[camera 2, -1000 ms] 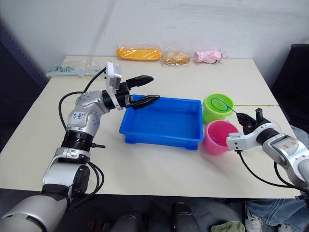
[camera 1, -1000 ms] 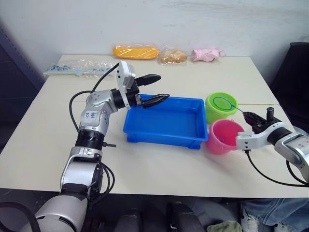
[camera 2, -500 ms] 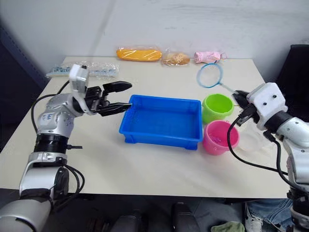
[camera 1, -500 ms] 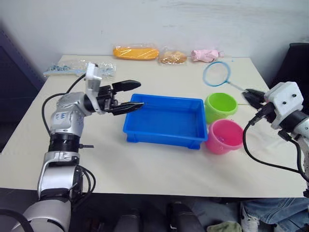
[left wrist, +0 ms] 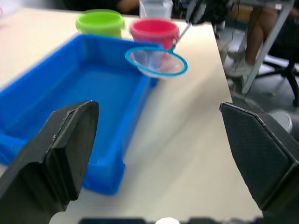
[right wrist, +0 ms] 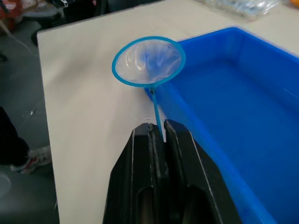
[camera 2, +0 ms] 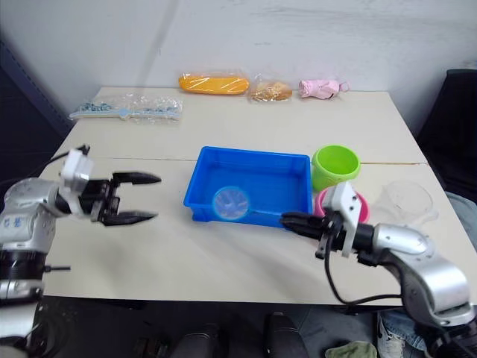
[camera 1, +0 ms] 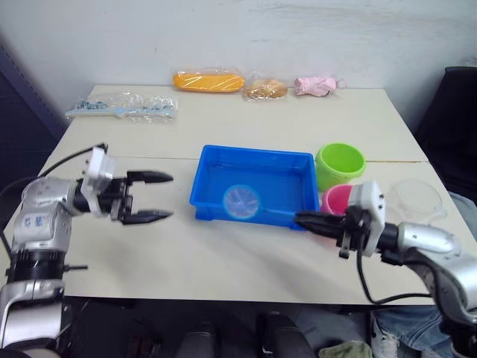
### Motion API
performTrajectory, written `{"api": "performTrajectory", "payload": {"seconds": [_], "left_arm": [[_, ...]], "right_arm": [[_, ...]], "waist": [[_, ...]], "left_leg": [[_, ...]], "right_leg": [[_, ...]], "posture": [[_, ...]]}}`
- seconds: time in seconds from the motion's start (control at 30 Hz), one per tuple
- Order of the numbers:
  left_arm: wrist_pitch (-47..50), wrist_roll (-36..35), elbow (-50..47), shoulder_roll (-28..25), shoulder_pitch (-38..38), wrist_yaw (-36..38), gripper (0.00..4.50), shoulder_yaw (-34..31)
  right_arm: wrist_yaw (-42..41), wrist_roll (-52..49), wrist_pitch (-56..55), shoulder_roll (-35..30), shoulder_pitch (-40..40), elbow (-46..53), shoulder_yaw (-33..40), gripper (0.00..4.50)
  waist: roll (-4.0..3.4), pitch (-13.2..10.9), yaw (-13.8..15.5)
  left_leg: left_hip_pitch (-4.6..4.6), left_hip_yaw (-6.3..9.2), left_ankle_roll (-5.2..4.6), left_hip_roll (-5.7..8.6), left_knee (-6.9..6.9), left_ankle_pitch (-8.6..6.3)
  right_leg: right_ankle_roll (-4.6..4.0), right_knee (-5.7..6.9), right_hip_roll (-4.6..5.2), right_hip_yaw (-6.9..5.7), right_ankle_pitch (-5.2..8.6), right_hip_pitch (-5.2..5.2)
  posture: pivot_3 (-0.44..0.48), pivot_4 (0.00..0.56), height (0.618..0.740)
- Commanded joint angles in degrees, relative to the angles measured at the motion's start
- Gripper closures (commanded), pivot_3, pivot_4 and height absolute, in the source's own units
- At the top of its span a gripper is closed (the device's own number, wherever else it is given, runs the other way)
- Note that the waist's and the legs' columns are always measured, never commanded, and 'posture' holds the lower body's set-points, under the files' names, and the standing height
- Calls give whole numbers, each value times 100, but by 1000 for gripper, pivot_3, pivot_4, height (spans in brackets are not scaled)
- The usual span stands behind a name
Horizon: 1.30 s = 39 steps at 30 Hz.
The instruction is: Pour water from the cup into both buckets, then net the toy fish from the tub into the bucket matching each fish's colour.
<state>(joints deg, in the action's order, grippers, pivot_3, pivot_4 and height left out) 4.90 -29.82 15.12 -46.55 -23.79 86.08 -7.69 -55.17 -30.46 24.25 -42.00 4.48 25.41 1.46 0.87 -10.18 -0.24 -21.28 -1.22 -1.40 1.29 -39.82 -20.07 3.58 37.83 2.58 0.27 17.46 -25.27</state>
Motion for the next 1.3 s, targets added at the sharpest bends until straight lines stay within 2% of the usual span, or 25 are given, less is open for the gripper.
{"api": "performTrajectory", "payload": {"seconds": [0.03,0.2,0.33,0.6,0.67,0.73,0.93,1.1,1.17,1.3], "left_arm": [[-232,-155,-709,-174,472,585,17,134],[118,-376,-1585,-131,1006,244,17,277],[544,-613,-2151,-113,1278,-38,17,257],[926,-709,-2414,-187,1375,-174,17,146],[975,-684,-2365,-235,1348,-136,0,142],[987,-657,-2293,-278,1313,-86,0,138],[1031,-611,-2151,-450,1356,-65,0,41],[780,-121,-1989,-564,1808,-560,0,-279],[318,305,-1936,-580,2258,-914,0,-626],[-305,633,-1671,-576,2899,-1143,0,-1130]], "right_arm": [[-524,979,-1427,70,-148,-481,-750,4500],[-666,1612,-2531,633,206,-1656,-1406,4500],[-697,1981,-3179,988,495,-2688,-1627,4500],[-761,2239,-3644,1316,800,-3827,-1762,4500],[-790,2214,-3720,1360,858,-3959,-1736,3660],[-850,2173,-3720,1372,909,-3988,-1696,3037],[-1205,1655,-3275,1002,649,-3034,-1411,57],[-1147,1083,-2721,342,147,-1656,-717,57],[-1089,744,-2388,-124,-292,-945,-65,57],[-1145,510,-2244,-730,-1270,-297,1100,57]], "waist": [[0,0,9],[2,1,-2],[1,0,-21],[1,0,-40],[1,0,-50],[-1,0,-57],[-3,-2,-68],[-10,-6,-68],[-11,-7,-68],[-8,-5,-12]], "left_leg": [[0,-1,0,0,1,0],[11,1,-4,1,-3,-2],[12,2,-3,0,1,-1],[15,3,-1,0,3,-1],[16,4,-1,0,3,-1],[15,5,-1,0,3,0],[15,7,-1,0,6,-1],[13,10,-2,0,11,-2],[14,10,-5,0,18,-4],[23,18,-27,-1,37,-16]], "right_leg": [[0,-1,0,0,0,1],[0,-4,2,-3,0,16],[-1,-4,2,-4,0,15],[-3,-3,2,-7,1,15],[-3,-2,2,-8,1,16],[-3,-2,2,-9,2,16],[-4,-4,2,-10,2,16],[-4,-12,4,-12,2,19],[-3,-18,4,-12,2,18],[-6,-37,5,-20,3,29]], "posture": [[0,150,740],[0,150,740],[0,150,740],[0,150,740],[0,150,740],[0,150,740],[0,150,740],[0,150,740],[0,150,740],[0,150,740]]}}
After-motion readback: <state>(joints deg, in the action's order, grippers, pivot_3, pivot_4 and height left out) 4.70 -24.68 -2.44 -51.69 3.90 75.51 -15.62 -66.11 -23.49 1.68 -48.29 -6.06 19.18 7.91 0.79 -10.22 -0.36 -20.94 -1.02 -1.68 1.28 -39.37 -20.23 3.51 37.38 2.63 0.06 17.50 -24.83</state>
